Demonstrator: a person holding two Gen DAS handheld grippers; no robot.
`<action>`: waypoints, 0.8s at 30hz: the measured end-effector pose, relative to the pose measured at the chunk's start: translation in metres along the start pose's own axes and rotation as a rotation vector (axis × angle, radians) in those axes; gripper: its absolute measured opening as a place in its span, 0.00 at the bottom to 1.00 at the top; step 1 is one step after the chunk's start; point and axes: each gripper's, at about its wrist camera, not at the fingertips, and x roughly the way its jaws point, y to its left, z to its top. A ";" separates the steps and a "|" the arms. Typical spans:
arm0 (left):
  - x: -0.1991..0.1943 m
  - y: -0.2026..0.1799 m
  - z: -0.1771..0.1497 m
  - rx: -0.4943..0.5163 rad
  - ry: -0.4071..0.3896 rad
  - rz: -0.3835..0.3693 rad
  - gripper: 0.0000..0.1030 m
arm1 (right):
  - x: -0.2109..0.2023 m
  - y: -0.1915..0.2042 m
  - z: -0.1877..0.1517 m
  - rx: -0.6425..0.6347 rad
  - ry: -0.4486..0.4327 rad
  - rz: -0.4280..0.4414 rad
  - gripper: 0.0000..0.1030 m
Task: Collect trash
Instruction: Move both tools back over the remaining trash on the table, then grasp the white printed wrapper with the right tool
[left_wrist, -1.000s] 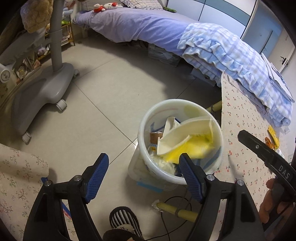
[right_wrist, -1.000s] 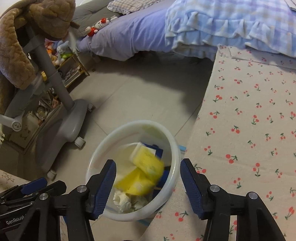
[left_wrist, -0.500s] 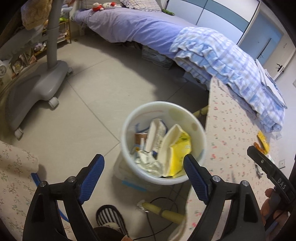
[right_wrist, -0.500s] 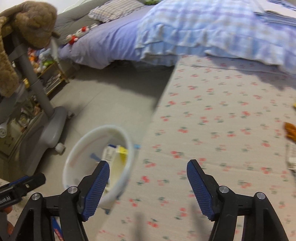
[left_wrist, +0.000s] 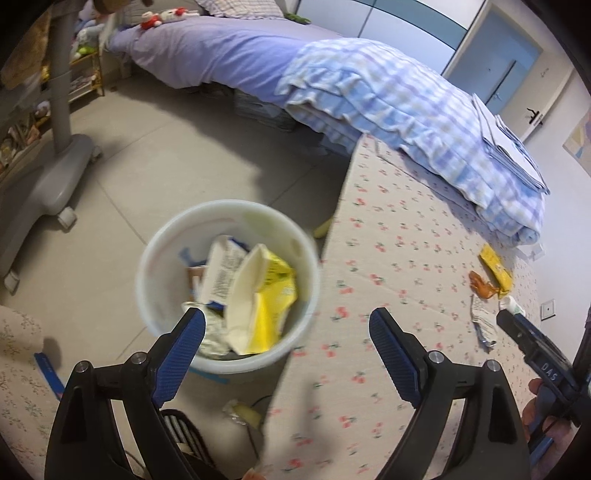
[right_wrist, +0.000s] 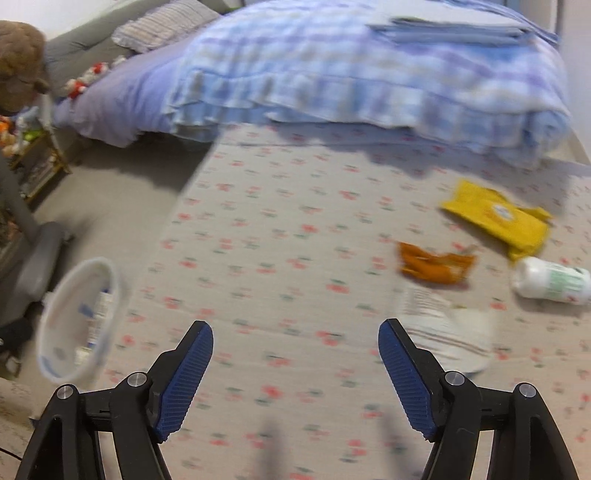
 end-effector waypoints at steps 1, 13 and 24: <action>0.002 -0.006 0.000 0.007 0.001 -0.003 0.89 | 0.001 -0.006 0.000 0.003 0.006 -0.009 0.77; 0.040 -0.101 -0.005 0.138 0.010 -0.008 0.98 | 0.020 -0.087 -0.007 0.082 0.121 -0.126 0.79; 0.068 -0.147 -0.015 0.159 0.047 -0.031 0.98 | 0.054 -0.115 -0.018 0.122 0.242 -0.168 0.79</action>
